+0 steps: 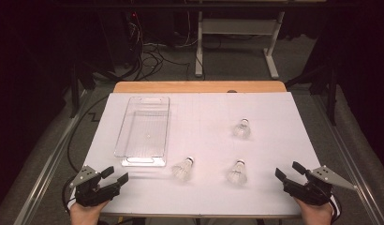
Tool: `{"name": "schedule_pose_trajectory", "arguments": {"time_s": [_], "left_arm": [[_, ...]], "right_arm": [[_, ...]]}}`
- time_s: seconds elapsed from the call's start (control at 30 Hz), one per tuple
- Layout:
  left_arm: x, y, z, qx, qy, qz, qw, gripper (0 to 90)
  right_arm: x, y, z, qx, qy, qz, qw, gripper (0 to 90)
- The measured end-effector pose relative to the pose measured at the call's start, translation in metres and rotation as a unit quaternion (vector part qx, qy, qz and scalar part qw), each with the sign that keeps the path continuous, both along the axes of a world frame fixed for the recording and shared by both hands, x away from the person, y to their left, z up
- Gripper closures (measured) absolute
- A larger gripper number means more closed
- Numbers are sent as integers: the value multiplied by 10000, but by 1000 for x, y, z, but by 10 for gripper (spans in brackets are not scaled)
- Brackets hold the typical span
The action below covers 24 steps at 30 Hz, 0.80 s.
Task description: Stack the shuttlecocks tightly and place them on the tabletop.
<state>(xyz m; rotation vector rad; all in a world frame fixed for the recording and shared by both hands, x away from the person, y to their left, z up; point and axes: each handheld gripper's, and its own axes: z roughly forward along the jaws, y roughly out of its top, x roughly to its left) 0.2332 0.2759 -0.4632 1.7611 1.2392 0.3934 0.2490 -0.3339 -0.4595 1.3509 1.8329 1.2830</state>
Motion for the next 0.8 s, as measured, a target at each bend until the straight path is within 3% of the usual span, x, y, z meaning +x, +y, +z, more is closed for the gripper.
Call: {"name": "schedule_pose_trajectory", "arguments": {"time_s": [0.37,0.8], "left_arm": [[-3,-9,4,-117,-39,-149,9998,335],[-3,-18,5,-61,-67,-312,9995,341]], "right_arm": [[0,0,0,-6,-19,-30,10000,263],[0,1,0,-38,10,2,10000,265]]}}
